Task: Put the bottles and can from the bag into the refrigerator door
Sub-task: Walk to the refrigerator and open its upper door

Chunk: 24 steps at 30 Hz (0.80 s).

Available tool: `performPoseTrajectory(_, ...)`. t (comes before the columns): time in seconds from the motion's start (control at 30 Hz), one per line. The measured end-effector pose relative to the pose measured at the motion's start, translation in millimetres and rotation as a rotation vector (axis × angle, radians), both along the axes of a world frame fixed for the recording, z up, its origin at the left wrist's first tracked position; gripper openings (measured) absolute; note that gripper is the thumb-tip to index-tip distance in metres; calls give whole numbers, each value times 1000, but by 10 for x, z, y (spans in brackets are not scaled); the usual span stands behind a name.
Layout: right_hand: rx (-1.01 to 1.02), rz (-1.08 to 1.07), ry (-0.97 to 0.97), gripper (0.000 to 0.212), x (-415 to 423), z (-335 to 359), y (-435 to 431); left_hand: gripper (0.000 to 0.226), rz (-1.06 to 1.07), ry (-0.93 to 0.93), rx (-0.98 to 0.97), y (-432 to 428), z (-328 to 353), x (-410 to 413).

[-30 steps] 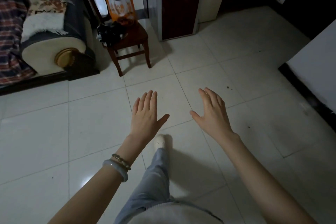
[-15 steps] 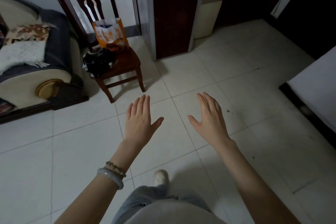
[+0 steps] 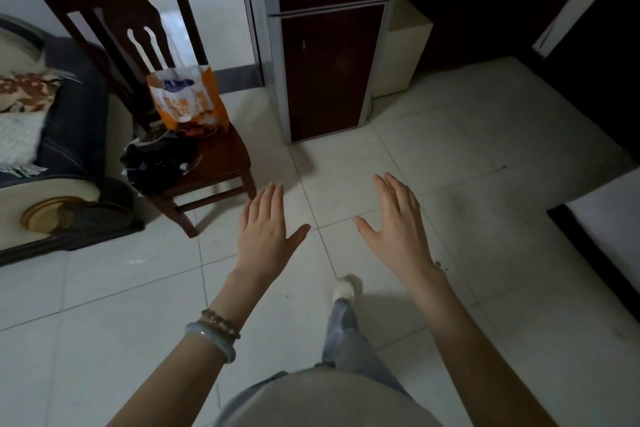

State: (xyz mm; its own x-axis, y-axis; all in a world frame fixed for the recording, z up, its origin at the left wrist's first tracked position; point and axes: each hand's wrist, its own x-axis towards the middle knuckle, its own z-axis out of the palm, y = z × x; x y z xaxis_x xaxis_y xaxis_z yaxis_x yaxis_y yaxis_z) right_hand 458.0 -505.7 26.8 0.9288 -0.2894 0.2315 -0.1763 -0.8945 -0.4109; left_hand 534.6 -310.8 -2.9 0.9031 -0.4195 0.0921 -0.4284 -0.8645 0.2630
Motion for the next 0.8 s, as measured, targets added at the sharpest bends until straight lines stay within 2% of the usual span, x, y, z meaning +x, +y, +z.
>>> performPoseTrajectory(0.33, 0, 141, 30, 72, 1623, 115, -1274, 81, 109, 9, 12, -1202, 46, 1335)
performPoseTrajectory(0.8, -29, 217, 50, 73, 3579, -63, -1879, 82, 184, -30, 102, -1840, -97, 3155)
